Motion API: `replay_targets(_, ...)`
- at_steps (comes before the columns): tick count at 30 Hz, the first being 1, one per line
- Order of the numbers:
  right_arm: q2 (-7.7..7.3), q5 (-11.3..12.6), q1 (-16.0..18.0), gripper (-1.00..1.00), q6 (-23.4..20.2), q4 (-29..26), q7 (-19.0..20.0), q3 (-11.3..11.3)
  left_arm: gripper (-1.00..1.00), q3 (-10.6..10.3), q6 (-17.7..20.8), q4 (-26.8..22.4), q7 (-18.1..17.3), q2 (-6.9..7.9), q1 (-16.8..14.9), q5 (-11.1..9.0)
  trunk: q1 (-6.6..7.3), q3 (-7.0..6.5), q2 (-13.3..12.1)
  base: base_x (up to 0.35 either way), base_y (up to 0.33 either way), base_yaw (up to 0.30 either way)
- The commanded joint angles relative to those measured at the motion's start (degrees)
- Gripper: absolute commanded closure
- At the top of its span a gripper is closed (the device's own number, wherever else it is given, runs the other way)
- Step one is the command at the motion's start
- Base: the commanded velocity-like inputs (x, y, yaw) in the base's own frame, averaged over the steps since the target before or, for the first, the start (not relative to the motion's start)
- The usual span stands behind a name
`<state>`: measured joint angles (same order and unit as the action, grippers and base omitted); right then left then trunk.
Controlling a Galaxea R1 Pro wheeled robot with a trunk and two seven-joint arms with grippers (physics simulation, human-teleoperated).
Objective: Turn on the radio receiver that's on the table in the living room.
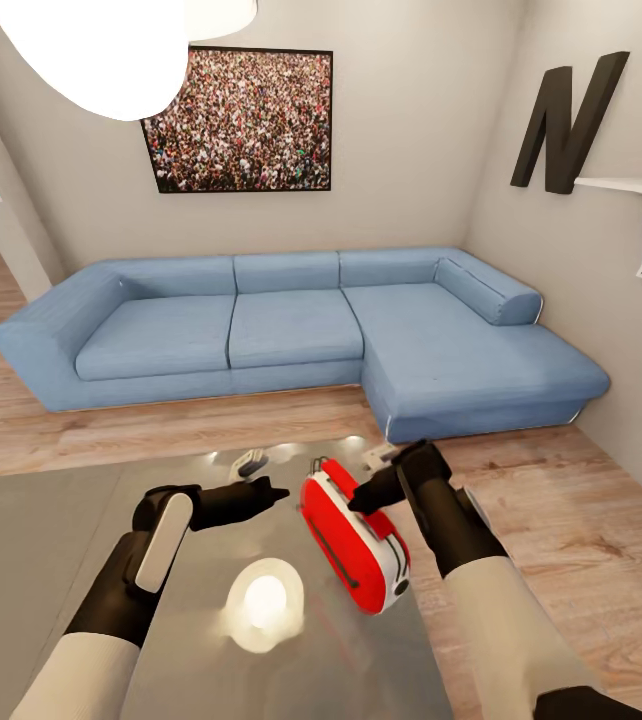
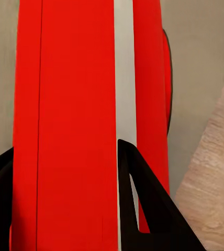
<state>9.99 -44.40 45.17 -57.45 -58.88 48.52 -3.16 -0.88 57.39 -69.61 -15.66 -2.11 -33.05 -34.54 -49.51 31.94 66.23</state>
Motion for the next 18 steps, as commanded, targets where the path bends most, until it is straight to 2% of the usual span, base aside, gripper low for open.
replay_targets(1,0.01,0.70,0.01,1.00,0.00,0.23,-0.44,0.10,1.00,0.00,0.00,0.00,0.00,0.00,0.00,0.00,0.00,0.00,0.00,0.000,0.000,0.000)
replay_targets(10,0.01,0.64,0.01,1.00,0.77,0.69,-1.84,0.25,1.00,0.00,0.00,0.00,0.01,0.00,0.00,0.00,0.00,0.00,0.00,0.000,0.000,0.000)
replay_targets(14,0.01,0.75,0.01,1.00,4.72,3.32,-5.15,0.26,1.00,0.00,0.00,0.00,0.01,-0.07,0.00,0.00,0.00,0.00,0.00,0.000,0.000,0.000)
replay_targets(16,0.01,1.25,0.01,1.00,6.49,5.01,-6.73,0.26,1.00,0.00,0.00,0.00,0.01,-0.08,0.00,-0.05,0.00,0.00,0.00,0.000,0.000,0.000)
replay_targets(18,0.01,3.60,0.01,1.00,8.35,6.96,-8.39,0.26,1.00,0.00,0.00,0.00,0.01,-0.08,0.00,-0.03,0.00,0.00,0.00,0.000,0.000,0.000)
